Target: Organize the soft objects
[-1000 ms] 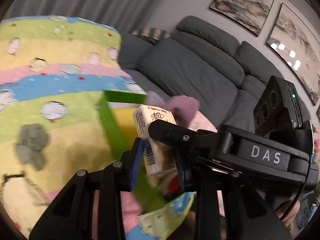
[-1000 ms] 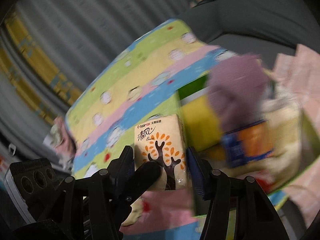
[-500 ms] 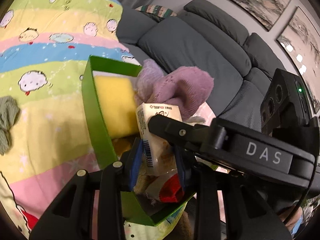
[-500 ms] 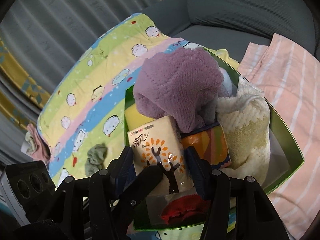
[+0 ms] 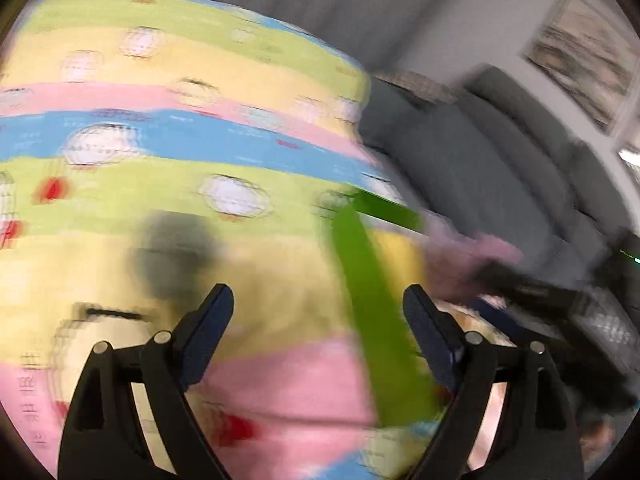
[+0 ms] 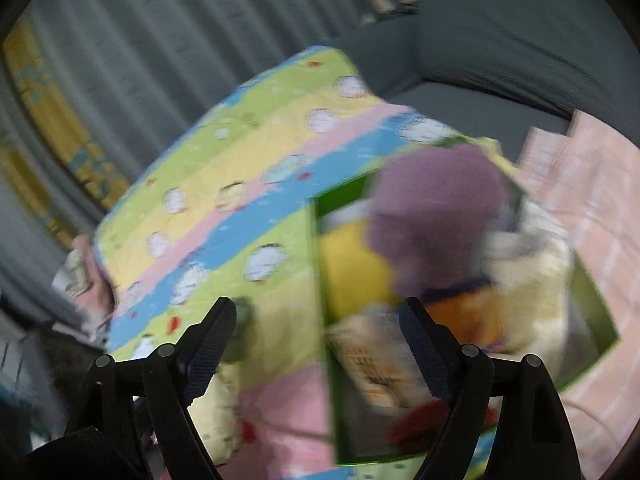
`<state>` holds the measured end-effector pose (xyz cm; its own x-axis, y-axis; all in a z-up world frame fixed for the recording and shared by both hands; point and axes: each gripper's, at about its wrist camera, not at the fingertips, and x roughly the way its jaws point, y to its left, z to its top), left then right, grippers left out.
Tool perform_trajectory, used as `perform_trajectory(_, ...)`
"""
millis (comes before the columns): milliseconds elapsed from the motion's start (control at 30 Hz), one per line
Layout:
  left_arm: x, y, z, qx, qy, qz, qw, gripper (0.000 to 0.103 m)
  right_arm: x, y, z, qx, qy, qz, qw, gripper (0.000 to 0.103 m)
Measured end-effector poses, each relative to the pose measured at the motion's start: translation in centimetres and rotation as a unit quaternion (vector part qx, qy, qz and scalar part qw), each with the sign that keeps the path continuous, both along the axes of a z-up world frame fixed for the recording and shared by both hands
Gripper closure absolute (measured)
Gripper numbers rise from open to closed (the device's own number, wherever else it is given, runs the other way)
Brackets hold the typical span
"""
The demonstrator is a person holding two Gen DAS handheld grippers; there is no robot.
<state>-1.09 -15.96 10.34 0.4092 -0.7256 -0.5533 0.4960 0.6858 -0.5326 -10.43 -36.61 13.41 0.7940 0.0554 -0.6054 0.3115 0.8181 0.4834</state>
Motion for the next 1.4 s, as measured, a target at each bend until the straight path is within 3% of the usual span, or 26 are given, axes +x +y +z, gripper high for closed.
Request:
perform_trajectory(67,1.1,1.9,-0.6,0.031,-0.003,0.058,0.9978,0.018,1.6,1.9,0.4,0.019,-0.025,0.053,0.998,0.018)
perform_trajectory(167,3.3,4.6,-2.7,0.096,0.022,0.14,0.9851,0.019,6.1,4.8,-0.6,0.05,-0.011,0.136,0.989,0.018)
perform_trajectory(267,4.4,5.1,-4.4,0.106,0.045,0.144,0.9828,0.022,10.8,7.6,-2.8,0.076,0.028,0.191,0.978,0.018)
perform_trajectory(400,5.8,4.2,-5.7,0.114,0.051,0.139,0.9824,0.026,15.5,9.6,-6.2,0.057,0.091,0.193,0.975,0.018)
perform_trajectory(500,6.7,3.9,-6.6,0.117,0.061,0.136,0.982,0.042,17.3,9.8,-8.8,0.049,0.119,0.193,0.973,0.019)
perform_trajectory(533,7.2,3.9,-6.9,0.118,0.065,0.137,0.9813,0.048,17.6,9.8,-9.5,0.058,0.125,0.194,0.971,0.022)
perform_trajectory(600,7.6,4.1,-7.8,0.118,0.077,0.141,0.9799,0.058,18.5,9.8,-11.0,0.073,0.141,0.197,0.968,0.042)
perform_trajectory(667,7.7,4.0,-7.8,0.117,0.066,0.147,0.98,0.066,18.7,9.6,-11.4,0.074,0.132,0.192,0.97,0.049)
perform_trajectory(700,7.8,3.7,-7.8,0.126,0.063,0.144,0.9795,0.068,18.6,9.6,-11.3,0.07,0.127,0.192,0.971,0.063)
perform_trajectory(767,7.8,3.6,-7.8,0.132,0.057,0.147,0.9787,0.078,18.6,9.8,-12.0,0.099,0.123,0.203,0.966,0.079)
perform_trajectory(867,7.7,3.5,-7.6,0.148,0.047,0.146,0.9771,0.087,17.6,9.5,-12.0,0.136,0.1,0.193,0.967,0.085)
perform_trajectory(967,6.9,3.0,-6.5,0.136,0.036,0.131,0.9814,0.087,15.5,9.3,-9.8,0.116,0.064,0.179,0.975,0.087)
perform_trajectory(1067,4.7,1.9,-3.6,0.134,-0.016,0.115,0.9842,0.087,11.7,7.5,-6.4,0.116,0.012,0.147,0.982,0.087)
perform_trajectory(1267,-1.2,-2.3,2.2,0.109,-0.103,0.043,0.9877,0.087,3.3,2.7,-1.0,0.088,-0.074,0.07,0.991,0.087)
perform_trajectory(1400,-4.6,-6.4,3.7,0.083,-0.117,-0.03,0.9892,0.085,-1.2,-0.6,0.0,0.064,-0.078,0.005,0.995,0.087)
